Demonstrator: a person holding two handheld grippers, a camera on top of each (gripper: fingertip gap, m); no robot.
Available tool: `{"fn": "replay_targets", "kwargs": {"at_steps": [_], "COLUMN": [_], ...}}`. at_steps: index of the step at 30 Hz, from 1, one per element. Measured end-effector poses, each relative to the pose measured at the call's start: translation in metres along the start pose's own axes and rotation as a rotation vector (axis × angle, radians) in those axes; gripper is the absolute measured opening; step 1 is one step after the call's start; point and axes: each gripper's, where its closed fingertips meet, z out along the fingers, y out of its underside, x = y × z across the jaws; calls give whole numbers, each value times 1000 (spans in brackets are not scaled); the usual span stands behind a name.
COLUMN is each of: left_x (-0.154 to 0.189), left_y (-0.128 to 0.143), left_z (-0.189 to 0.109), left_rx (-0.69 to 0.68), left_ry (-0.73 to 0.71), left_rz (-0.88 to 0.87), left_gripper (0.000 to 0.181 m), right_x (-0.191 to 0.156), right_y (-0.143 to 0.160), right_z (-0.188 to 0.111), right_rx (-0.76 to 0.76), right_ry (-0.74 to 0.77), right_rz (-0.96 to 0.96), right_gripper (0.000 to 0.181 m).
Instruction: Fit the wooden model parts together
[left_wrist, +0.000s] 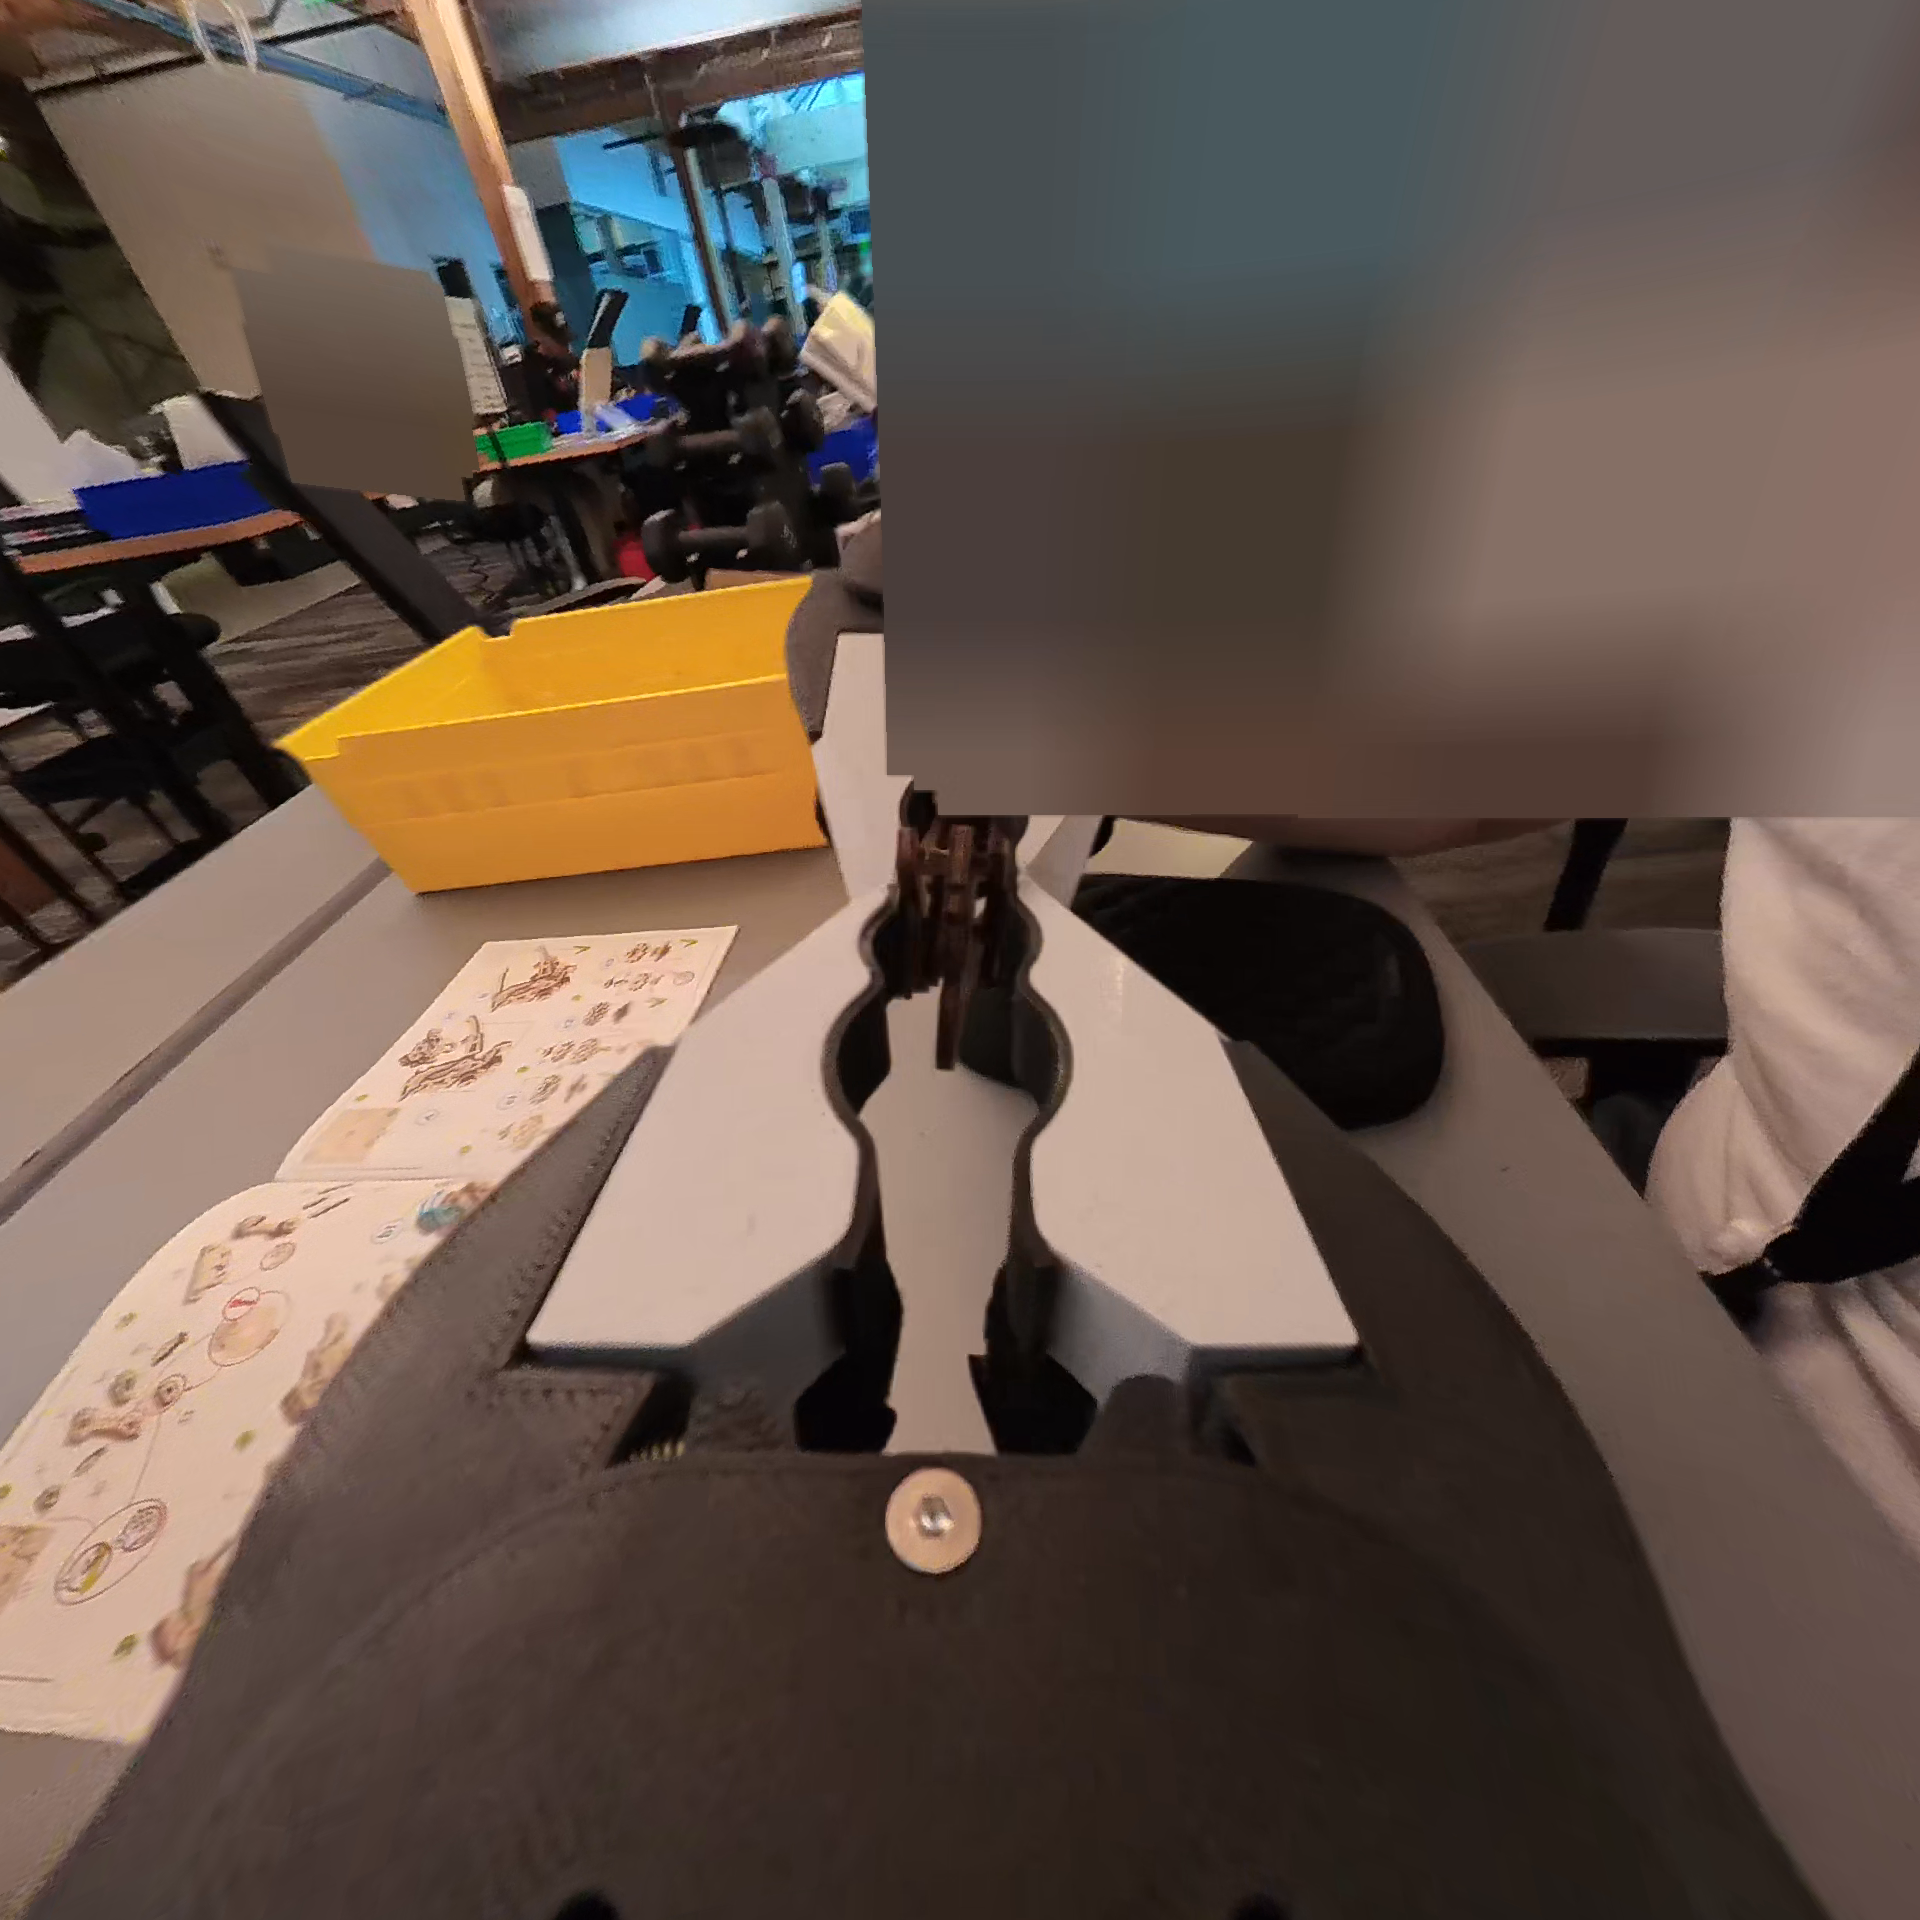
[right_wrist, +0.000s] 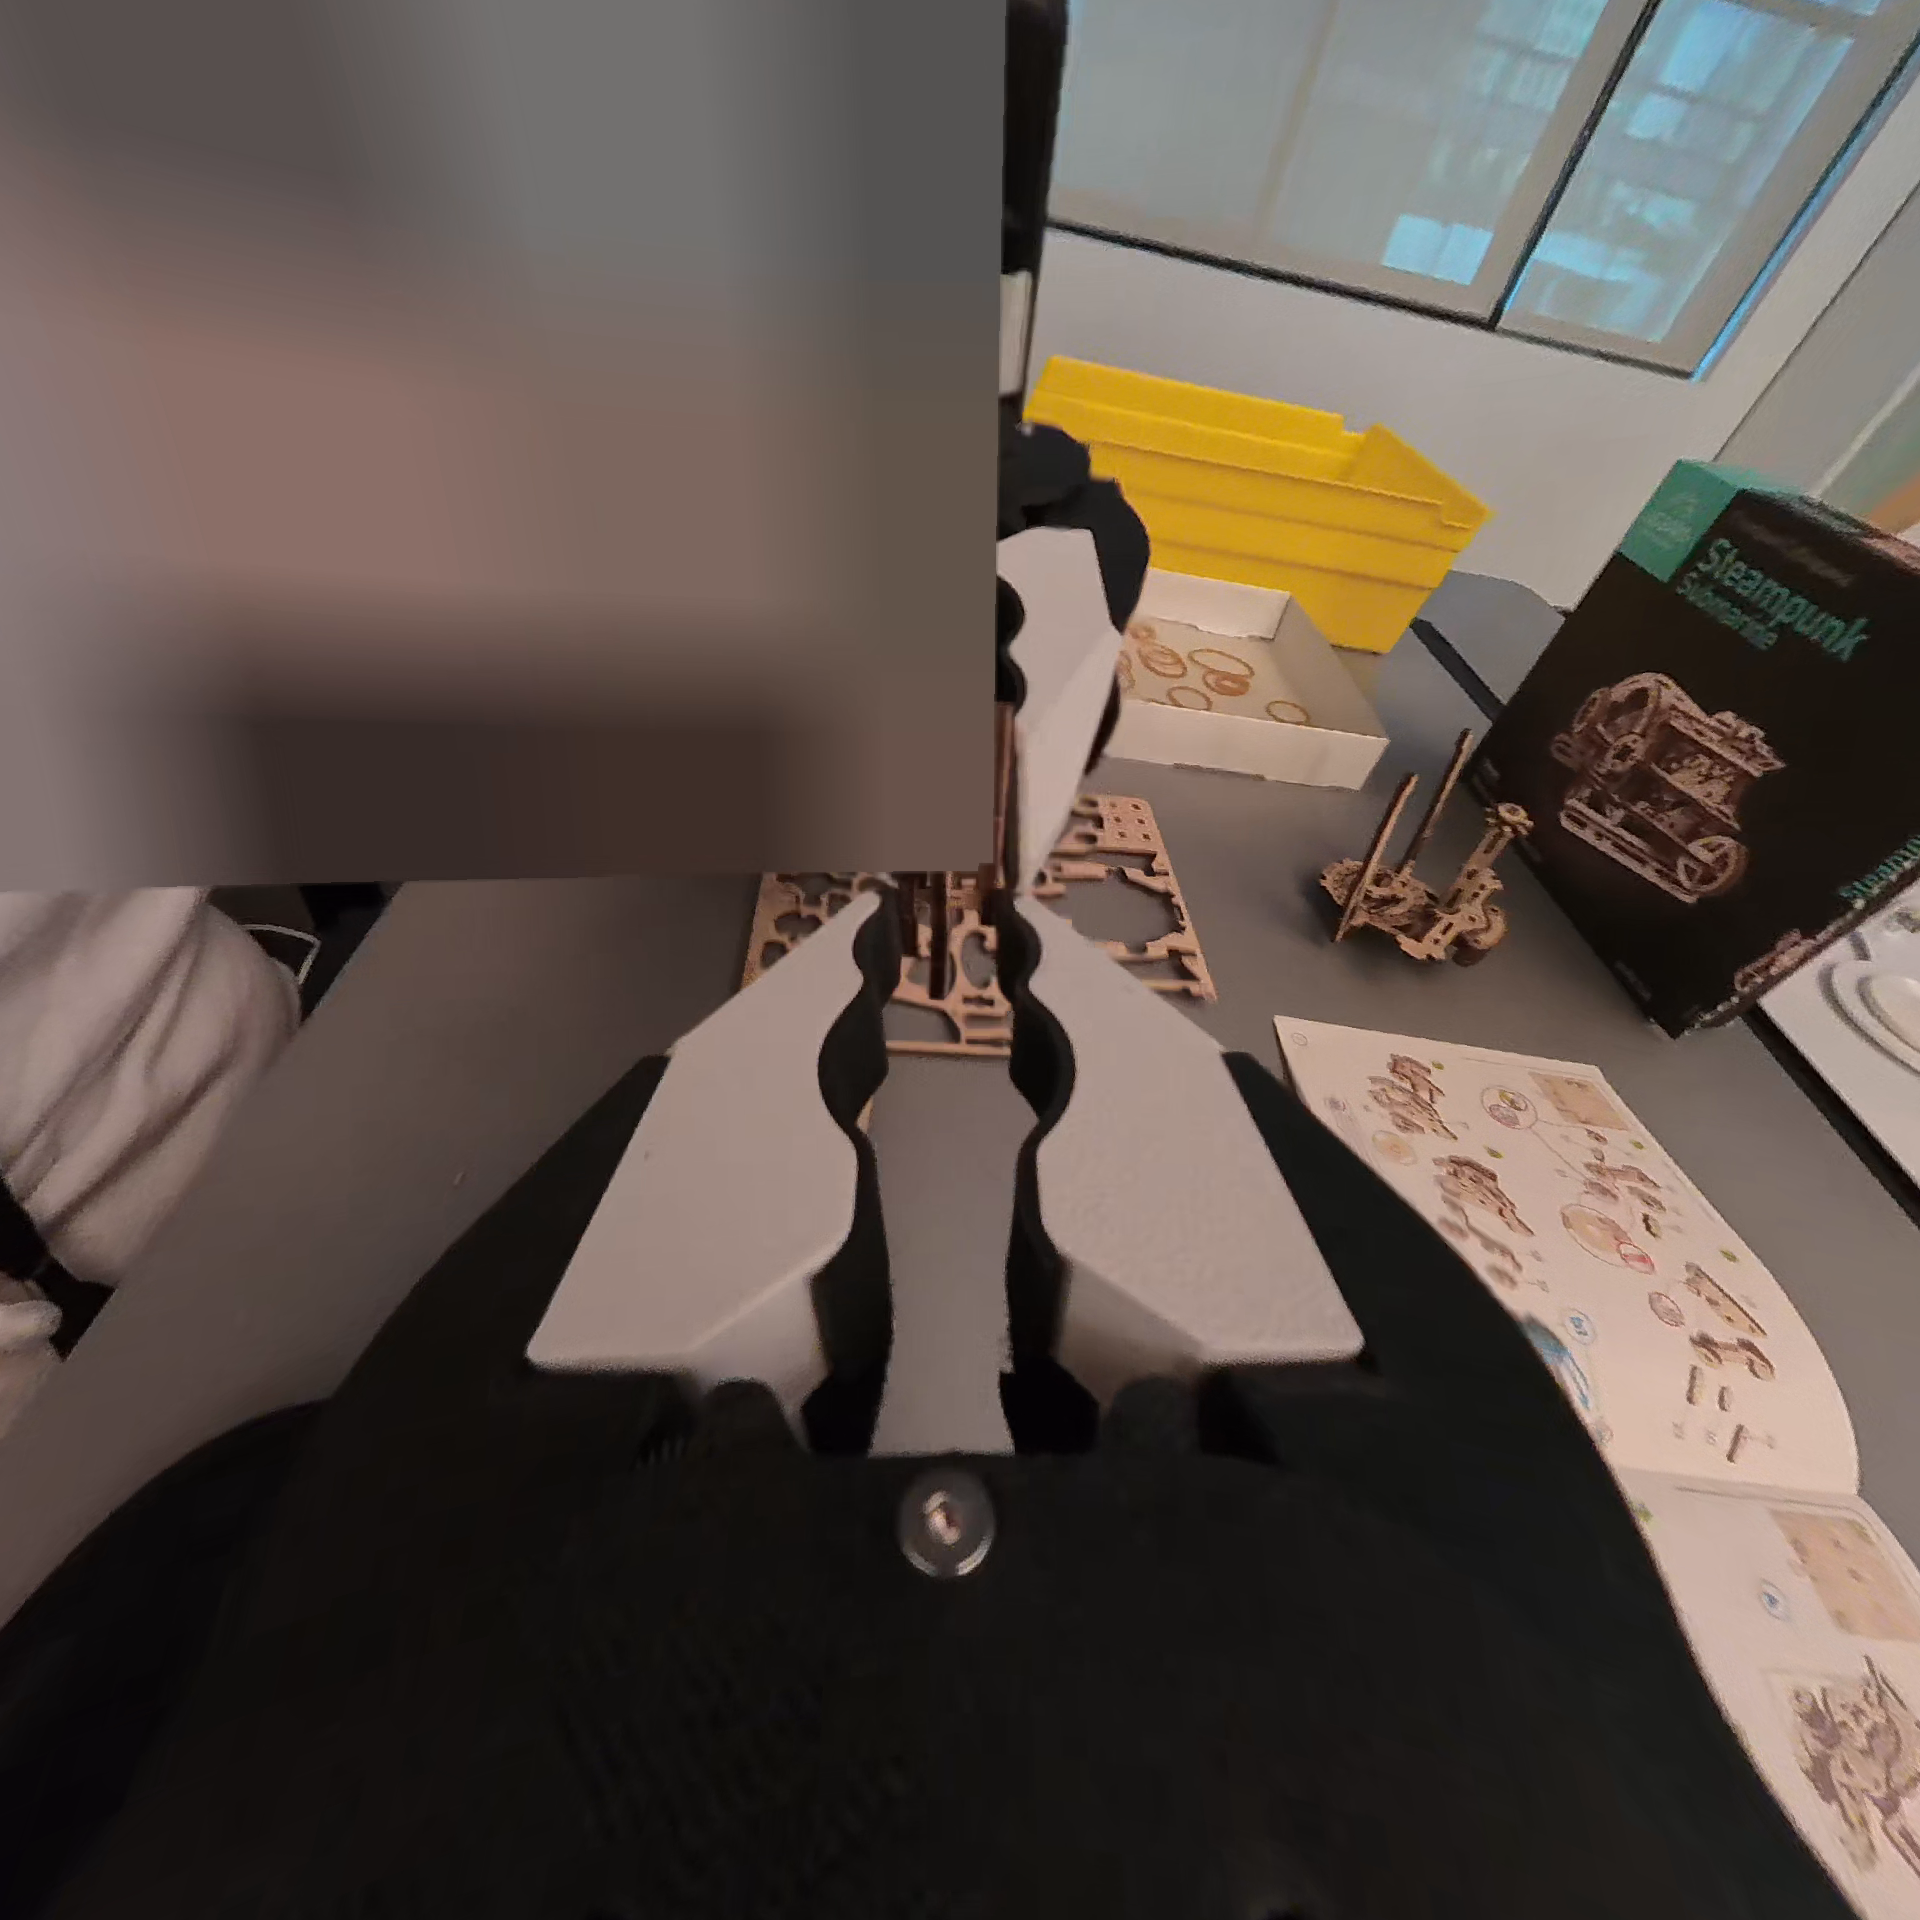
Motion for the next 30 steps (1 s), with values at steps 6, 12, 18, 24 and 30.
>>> {"fn": "replay_targets", "kwargs": {"at_steps": [6,12,18,24,30], "left_x": [6,12,17,16,16], "left_y": [-8,-8,-11,-11,-11], "left_z": [-2,-5,-8,-8,-7], "left_rx": [53,48,65,70,69], "left_ry": [35,27,49,35,30], "left_rz": [6,141,223,243,243], "left_gripper": [15,16,15,15,15], "right_x": [-5,-8,-13,-13,-12], "right_y": [-9,-10,-17,-27,-26], "right_z": [-2,0,-2,-11,-12], "right_rx": [62,42,73,113,80], "right_ry": [-14,26,16,44,62], "right_rz": [-40,-135,-163,-230,-269], "right_gripper": [15,14,14,17,16]}}
